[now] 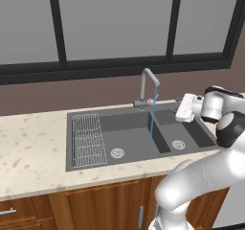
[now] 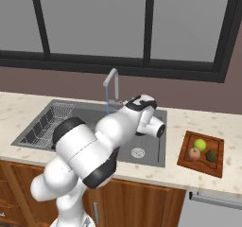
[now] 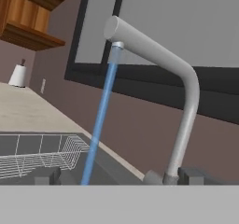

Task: Pick the peach, pear, kiwi from the sink and place them on the cutting board to airdry. Then turn off the sink faucet.

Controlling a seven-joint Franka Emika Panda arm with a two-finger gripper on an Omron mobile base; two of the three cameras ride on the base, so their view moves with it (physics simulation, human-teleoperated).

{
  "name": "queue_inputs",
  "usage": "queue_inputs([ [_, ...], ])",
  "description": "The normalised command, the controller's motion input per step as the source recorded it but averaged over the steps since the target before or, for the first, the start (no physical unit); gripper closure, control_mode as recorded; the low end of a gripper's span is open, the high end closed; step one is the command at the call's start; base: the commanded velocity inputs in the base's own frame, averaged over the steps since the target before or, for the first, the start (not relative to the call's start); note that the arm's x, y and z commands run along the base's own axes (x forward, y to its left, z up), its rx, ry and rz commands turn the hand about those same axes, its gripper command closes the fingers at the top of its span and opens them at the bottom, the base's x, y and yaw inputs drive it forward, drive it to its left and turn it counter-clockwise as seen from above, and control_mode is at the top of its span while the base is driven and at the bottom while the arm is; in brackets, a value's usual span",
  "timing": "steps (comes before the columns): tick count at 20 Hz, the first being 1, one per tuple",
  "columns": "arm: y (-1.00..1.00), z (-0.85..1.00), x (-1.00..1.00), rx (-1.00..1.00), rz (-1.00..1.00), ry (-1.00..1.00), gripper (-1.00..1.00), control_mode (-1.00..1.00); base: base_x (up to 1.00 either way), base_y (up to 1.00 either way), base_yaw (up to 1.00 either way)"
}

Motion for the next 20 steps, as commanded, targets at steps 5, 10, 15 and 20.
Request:
queue_inputs([
  [5, -0.05, -0.06, 0.13, 0.0, 0.02, 0.0, -1.0, -1.0, 0.0, 0.0, 0.0],
  [10, 0.0, -0.08, 0.07, 0.0, 0.1, 0.0, -1.0, -1.0, 0.0, 0.0, 0.0],
  [15, 0.0, -0.06, 0.14, 0.0, 0.12, 0.0, -1.0, -1.0, 0.0, 0.0, 0.0],
  [20, 0.0, -0.01, 0.26, 0.0, 0.07, 0.0, -1.0, -1.0, 0.0, 0.0, 0.0],
])
